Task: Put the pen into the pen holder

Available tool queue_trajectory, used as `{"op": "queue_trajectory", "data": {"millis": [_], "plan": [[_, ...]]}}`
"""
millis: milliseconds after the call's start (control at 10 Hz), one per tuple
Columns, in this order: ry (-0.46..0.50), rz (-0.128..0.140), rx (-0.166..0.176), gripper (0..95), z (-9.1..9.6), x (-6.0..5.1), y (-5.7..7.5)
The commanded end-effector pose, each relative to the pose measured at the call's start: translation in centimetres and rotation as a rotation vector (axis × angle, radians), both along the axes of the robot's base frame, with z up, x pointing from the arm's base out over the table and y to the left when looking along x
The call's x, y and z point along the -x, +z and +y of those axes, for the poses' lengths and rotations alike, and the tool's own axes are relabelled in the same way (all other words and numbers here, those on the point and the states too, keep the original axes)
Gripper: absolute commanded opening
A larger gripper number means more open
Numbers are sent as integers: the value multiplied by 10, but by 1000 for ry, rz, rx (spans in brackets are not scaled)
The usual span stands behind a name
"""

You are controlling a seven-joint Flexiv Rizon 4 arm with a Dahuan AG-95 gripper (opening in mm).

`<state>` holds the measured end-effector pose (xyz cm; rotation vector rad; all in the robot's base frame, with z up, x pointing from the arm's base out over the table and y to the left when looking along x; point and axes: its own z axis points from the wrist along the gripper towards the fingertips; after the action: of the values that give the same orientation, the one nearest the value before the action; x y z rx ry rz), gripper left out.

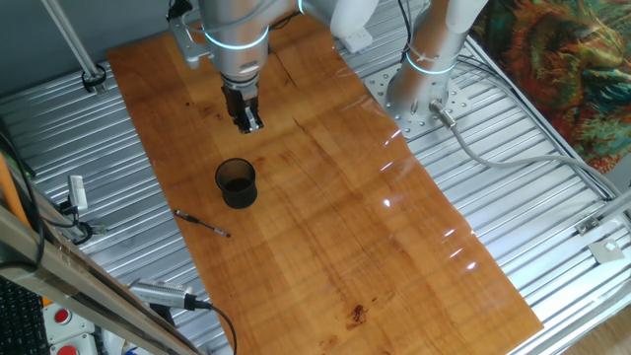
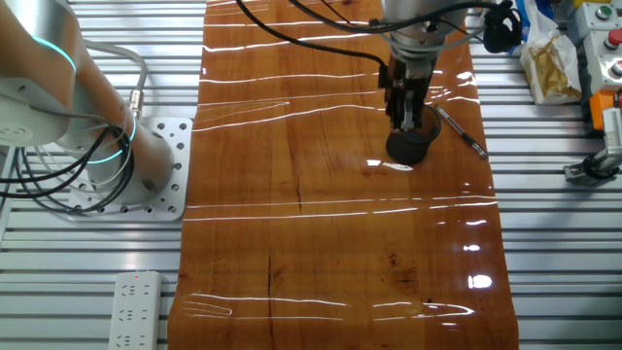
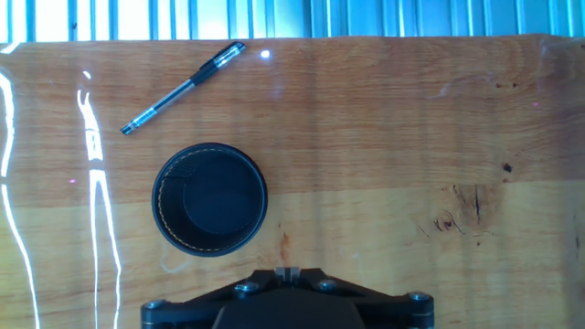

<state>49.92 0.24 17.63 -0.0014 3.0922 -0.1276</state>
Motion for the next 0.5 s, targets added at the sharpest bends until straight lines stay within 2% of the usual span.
{"op": "queue_trajectory", "data": {"millis": [100, 200, 400, 500], "plan": [[7, 3, -3, 0, -1, -24, 3], [8, 5, -2, 0, -1, -42, 6], [10, 6, -2, 0, -2, -72, -1], [11, 6, -2, 0, -2, -82, -4]]}}
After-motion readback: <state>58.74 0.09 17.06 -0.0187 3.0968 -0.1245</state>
